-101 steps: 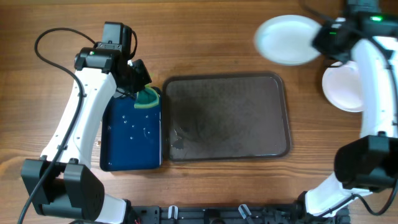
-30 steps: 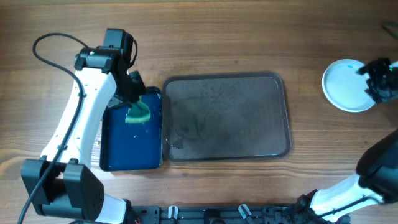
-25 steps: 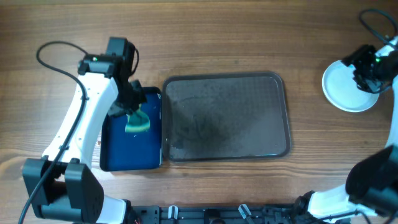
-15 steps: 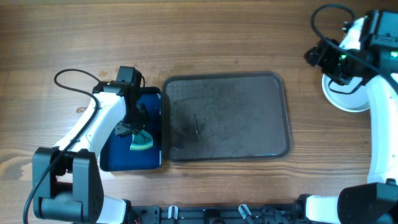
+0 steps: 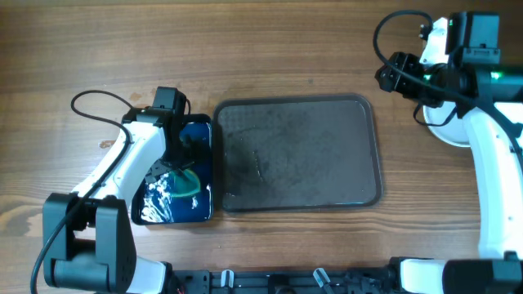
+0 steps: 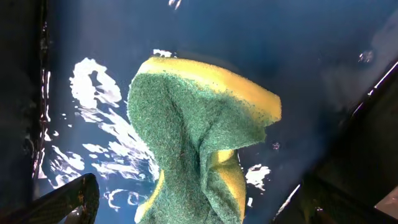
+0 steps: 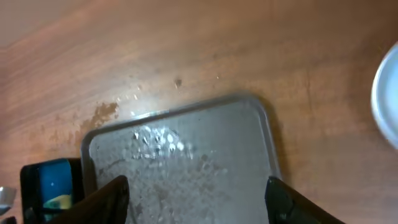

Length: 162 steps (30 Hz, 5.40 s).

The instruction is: Clean dirty plates on tray and stack at the side

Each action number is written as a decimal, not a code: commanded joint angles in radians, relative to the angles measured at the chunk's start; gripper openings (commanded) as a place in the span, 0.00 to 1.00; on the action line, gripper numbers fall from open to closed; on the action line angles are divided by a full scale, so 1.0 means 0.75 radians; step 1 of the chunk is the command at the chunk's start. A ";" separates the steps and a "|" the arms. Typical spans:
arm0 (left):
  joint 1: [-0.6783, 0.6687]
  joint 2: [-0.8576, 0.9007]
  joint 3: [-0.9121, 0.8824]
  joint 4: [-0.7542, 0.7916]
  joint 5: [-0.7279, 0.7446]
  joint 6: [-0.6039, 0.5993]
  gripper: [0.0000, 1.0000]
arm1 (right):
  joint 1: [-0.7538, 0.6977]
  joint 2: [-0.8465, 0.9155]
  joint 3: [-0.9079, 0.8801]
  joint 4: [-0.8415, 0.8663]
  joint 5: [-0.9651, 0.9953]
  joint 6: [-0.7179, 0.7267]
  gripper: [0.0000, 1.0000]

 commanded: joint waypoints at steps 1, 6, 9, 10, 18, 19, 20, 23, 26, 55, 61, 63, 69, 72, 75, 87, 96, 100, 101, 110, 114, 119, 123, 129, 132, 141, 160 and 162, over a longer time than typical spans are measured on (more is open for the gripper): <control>0.005 -0.027 0.069 -0.014 -0.013 0.000 1.00 | 0.010 -0.190 0.031 0.068 0.041 -0.161 0.71; 0.004 -0.114 0.246 -0.076 -0.014 0.003 1.00 | 0.010 -0.380 0.031 0.095 0.053 -0.399 0.71; 0.001 -0.224 0.363 -0.116 -0.014 0.039 1.00 | 0.010 -0.507 0.031 0.106 0.098 -0.456 0.72; 0.001 -0.275 0.402 -0.133 -0.013 0.044 1.00 | 0.010 -0.559 0.031 0.119 0.132 -0.466 0.72; -0.115 -0.862 0.519 -0.242 -0.023 0.107 1.00 | 0.010 -0.789 0.031 0.140 0.155 -0.571 0.75; -0.133 -0.940 0.519 -0.254 -0.023 0.107 1.00 | 0.010 -0.792 0.031 0.136 0.155 -0.570 0.76; -0.142 -0.993 0.519 -0.260 -0.023 0.107 1.00 | 0.010 -0.792 0.031 0.131 0.154 -0.569 0.91; -0.147 -1.150 0.519 -0.267 -0.023 0.107 1.00 | 0.010 -0.777 0.027 0.109 0.153 -0.555 1.00; -0.147 -1.256 0.519 -0.269 -0.023 0.106 1.00 | 0.010 -0.742 0.027 0.099 0.153 -0.556 1.00; -0.147 -1.280 0.519 -0.554 -0.023 0.107 1.00 | 0.010 -0.583 0.028 0.074 0.143 -0.555 1.00; -0.147 -1.280 0.519 -0.554 -0.023 0.106 1.00 | 0.010 -0.583 0.028 0.092 0.143 -0.555 1.00; -0.147 -1.280 0.519 -0.554 -0.023 0.107 1.00 | 0.010 -0.583 0.028 0.112 0.142 -0.555 1.00; -0.147 -1.280 0.519 -0.554 -0.023 0.106 1.00 | 0.010 -0.583 0.028 0.147 0.143 -0.555 1.00; -0.147 -1.280 0.519 -0.554 -0.023 0.107 1.00 | 0.010 -0.576 0.028 0.146 0.143 -0.555 1.00; -0.147 -1.280 0.519 -0.554 -0.023 0.107 1.00 | 0.010 -0.576 0.028 0.145 0.142 -0.554 1.00; -0.147 -1.280 0.519 -0.554 -0.023 0.107 1.00 | 0.009 -0.566 0.028 0.107 0.158 -0.069 1.00; -0.147 -1.280 0.519 -0.554 -0.023 0.107 1.00 | 0.009 -0.535 0.028 0.094 0.158 -0.078 1.00; -0.147 -1.280 0.519 -0.554 -0.023 0.107 1.00 | 0.009 -0.533 0.028 0.121 0.116 -0.110 1.00; -0.147 -1.280 0.519 -0.554 -0.023 0.107 1.00 | 0.009 -0.533 0.028 0.128 0.109 -0.110 1.00; -0.147 -1.280 0.519 -0.554 -0.023 0.107 1.00 | 0.009 -0.958 -0.181 0.324 0.123 -0.283 1.00; -0.147 -1.280 0.519 -0.554 -0.023 0.106 1.00 | 0.009 -1.198 -0.385 0.439 0.133 -0.278 1.00; -0.147 -1.280 0.519 -0.554 -0.023 0.107 1.00 | 0.009 -1.526 -0.884 0.787 0.132 -0.125 1.00; -0.147 -1.280 0.519 -0.554 -0.023 0.106 1.00 | 0.009 -1.711 -1.334 1.248 0.048 -0.010 1.00; -0.147 -1.280 0.519 -0.554 -0.023 0.106 1.00 | 0.009 -1.836 -1.766 1.689 -0.035 -0.010 1.00; -0.147 -1.280 0.519 -0.554 -0.023 0.107 1.00 | 0.009 -1.853 -1.906 1.836 -0.033 -0.011 1.00; -0.147 -1.280 0.519 -0.554 -0.023 0.107 1.00 | 0.009 -1.876 -2.029 1.936 0.011 -0.036 1.00; -0.147 -1.280 0.519 -0.554 -0.023 0.106 1.00 | 0.009 -1.989 -2.050 1.395 -0.010 -0.185 1.00; -0.147 -1.280 0.519 -0.554 -0.023 0.107 1.00 | 0.009 -1.989 -2.050 1.398 -0.010 -0.205 1.00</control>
